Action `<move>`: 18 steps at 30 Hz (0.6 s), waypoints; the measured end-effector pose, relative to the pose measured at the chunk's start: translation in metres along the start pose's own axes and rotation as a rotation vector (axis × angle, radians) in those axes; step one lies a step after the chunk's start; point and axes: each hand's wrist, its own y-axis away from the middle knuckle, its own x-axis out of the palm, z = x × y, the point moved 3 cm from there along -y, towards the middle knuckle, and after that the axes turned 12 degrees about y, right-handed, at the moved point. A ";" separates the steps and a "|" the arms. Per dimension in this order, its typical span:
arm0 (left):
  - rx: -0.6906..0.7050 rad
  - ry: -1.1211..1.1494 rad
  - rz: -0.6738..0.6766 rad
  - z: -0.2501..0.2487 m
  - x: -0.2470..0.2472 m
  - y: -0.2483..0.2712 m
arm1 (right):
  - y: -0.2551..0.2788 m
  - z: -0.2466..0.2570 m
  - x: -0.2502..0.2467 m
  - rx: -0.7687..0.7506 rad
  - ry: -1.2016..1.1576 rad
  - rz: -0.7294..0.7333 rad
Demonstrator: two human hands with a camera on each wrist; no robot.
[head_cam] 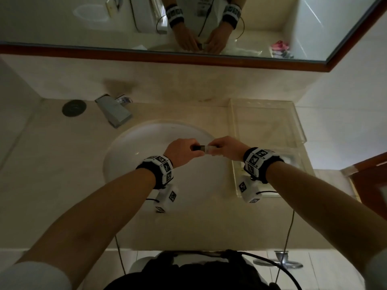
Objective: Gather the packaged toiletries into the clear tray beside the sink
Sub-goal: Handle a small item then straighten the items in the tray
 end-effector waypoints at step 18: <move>0.076 -0.079 0.128 -0.104 0.106 -0.043 | 0.080 -0.126 -0.036 0.088 -0.008 -0.070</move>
